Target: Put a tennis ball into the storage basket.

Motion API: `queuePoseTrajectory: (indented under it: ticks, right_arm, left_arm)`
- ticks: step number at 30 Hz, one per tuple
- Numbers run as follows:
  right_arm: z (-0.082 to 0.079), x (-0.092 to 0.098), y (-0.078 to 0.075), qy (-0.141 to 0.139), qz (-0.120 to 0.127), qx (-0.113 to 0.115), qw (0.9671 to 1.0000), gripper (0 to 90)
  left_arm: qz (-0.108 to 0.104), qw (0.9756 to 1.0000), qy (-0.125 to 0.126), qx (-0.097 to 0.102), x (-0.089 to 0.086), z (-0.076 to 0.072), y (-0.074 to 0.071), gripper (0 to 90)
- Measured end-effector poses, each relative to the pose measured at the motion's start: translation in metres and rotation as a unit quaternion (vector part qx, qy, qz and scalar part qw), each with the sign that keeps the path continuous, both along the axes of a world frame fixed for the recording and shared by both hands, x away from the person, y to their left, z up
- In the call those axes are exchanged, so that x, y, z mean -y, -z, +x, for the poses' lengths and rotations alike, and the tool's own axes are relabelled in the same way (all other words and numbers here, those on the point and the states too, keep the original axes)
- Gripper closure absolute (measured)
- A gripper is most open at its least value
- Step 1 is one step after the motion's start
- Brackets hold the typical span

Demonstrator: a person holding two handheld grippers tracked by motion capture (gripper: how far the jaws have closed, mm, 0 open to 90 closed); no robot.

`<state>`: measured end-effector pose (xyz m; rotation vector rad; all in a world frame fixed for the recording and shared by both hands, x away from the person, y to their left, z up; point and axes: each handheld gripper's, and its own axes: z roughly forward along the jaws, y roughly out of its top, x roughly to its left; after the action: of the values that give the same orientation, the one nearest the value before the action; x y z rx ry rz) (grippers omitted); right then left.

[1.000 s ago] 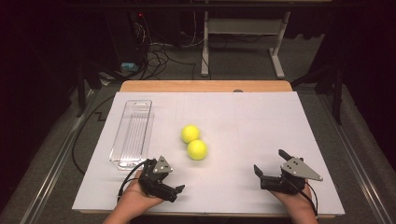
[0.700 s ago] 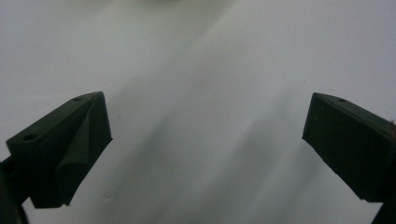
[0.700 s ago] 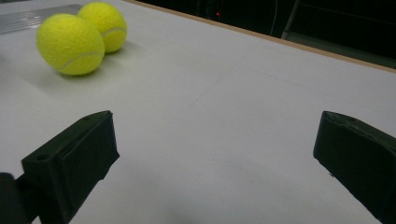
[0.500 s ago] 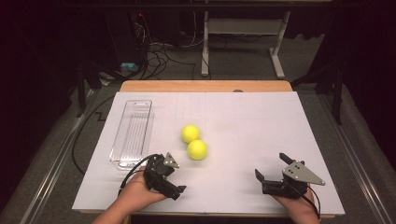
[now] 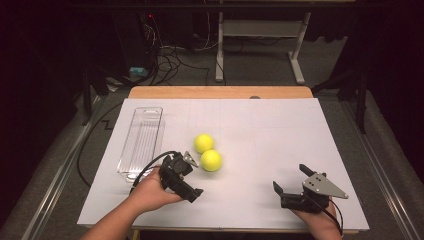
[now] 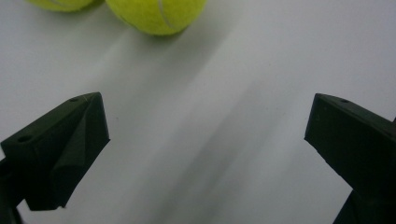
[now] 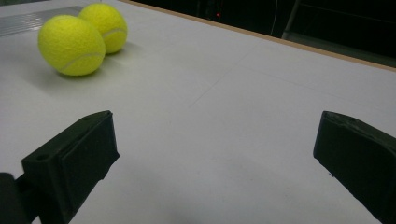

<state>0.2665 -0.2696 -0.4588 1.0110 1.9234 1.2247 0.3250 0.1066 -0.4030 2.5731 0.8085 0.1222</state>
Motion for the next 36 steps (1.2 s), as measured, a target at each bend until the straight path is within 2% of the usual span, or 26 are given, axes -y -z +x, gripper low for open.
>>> queuePoseTrajectory:
  ticks: [7, 11, 14, 18, 20, 23, 25, 27, 32, 35, 36]
  right_arm:
    - [0.0, 0.0, 0.0, -0.002, 0.0, 0.001, 1.0, 0.0]
    - [0.0, 0.0, 0.0, -0.003, 0.0, 0.001, 1.0, 0.0]
    - [0.0, 0.0, 0.0, -0.003, 0.0, 0.001, 1.0, 0.0]
    - [0.0, 0.0, 0.0, -0.004, 0.0, 0.002, 1.0, 0.0]
    - [0.0, 0.0, 0.0, -0.005, 0.001, 0.003, 1.0, 0.0]
    - [0.0, 0.0, -0.001, -0.005, 0.001, 0.005, 1.0, 0.0]
    - [0.0, 0.0, -0.001, -0.006, 0.001, 0.004, 1.0, 0.0]
    - [0.0, 0.001, -0.001, -0.006, 0.002, 0.004, 1.0, 0.0]
    - [0.0, 0.001, -0.001, -0.005, 0.004, 0.004, 1.0, 0.0]
    - [-0.001, 0.0, -0.001, -0.008, 0.003, 0.004, 1.0, 0.0]
    - [-0.001, 0.0, -0.001, -0.007, 0.003, 0.003, 1.0, 0.0]
  left_arm:
    - [0.009, 0.9997, 0.018, -0.014, 0.011, 0.02, -0.023, 0.5]
    - [0.017, 0.9994, 0.021, -0.021, 0.018, 0.033, -0.03, 0.5]
    - [0.024, 0.9992, 0.028, -0.017, 0.026, 0.04, -0.032, 0.5]
    - [0.034, 0.9983, 0.045, -0.016, 0.041, 0.046, -0.03, 0.6]
    - [0.04, 0.9979, 0.049, -0.014, 0.048, 0.051, -0.027, 1.9]
    - [0.059, 0.9969, 0.051, -0.011, 0.056, 0.058, -0.02, 3.7]
    - [0.062, 0.9967, 0.052, -0.012, 0.059, 0.062, -0.016, 6.3]
    - [0.066, 0.9963, 0.053, -0.013, 0.06, 0.065, -0.012, 13.4]
    - [0.07, 0.9961, 0.052, -0.013, 0.062, 0.07, -0.006, 20.2]
    - [0.08, 0.9953, 0.055, -0.009, 0.063, 0.07, -0.003, 24.6]
    - [0.083, 0.9951, 0.054, -0.009, 0.064, 0.07, -0.002, 29.4]
